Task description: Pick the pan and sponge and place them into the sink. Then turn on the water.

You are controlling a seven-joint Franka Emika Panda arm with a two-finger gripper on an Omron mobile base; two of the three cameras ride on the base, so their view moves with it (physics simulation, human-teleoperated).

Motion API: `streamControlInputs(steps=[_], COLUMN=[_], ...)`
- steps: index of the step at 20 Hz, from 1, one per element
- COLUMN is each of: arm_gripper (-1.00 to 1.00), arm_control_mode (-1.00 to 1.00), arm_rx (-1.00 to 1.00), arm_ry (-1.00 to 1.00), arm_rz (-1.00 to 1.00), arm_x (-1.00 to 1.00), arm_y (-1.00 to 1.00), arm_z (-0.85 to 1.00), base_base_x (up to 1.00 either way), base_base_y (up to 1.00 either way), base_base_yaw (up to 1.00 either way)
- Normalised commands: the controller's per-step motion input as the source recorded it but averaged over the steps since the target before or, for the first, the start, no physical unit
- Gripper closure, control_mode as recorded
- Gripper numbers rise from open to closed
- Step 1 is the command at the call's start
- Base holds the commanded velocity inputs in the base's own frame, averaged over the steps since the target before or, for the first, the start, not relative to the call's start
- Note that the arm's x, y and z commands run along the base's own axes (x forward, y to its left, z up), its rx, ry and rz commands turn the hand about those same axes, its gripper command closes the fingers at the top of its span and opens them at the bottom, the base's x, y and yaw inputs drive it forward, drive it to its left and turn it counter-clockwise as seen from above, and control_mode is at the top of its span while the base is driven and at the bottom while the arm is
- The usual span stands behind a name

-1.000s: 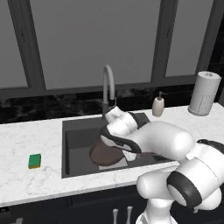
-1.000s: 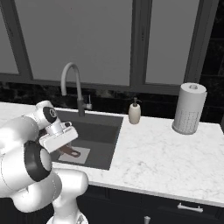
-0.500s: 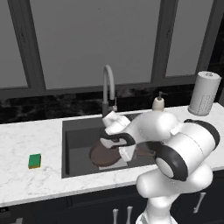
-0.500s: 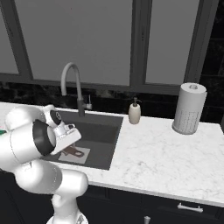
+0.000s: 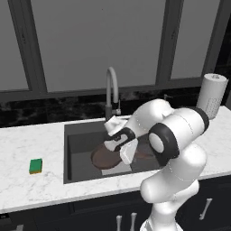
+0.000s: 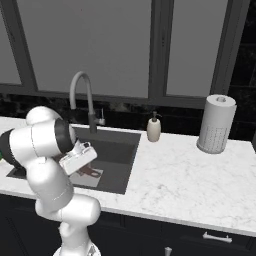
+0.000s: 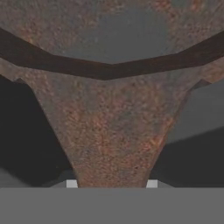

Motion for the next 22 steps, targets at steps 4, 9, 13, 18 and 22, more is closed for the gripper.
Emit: streamControlInputs(steps=[4,9,13,18,22], arm_gripper=[1.0,1.0,1.0,1.0,1.0], arm_control_mode=[-1.0,-1.0,-1.0,-1.0,-1.0], arm_rx=[0.0,0.0,0.0,-0.01,-0.01], arm_ry=[0.0,0.0,0.0,0.0,0.0], arm_rz=[0.0,0.0,0.0,0.02,0.02], arm_x=[0.61,0.56,0.38,0.21,0.32], arm_y=[0.18,0.31,0.37,0.34,0.24], arm_z=[-0.36,-0.41,-0.46,-0.58,-0.58], base_base_x=[0.0,0.0,0.0,0.0,0.0], base_base_y=[0.0,0.0,0.0,0.0,0.0], base_base_yaw=[0.0,0.0,0.0,0.0,0.0])
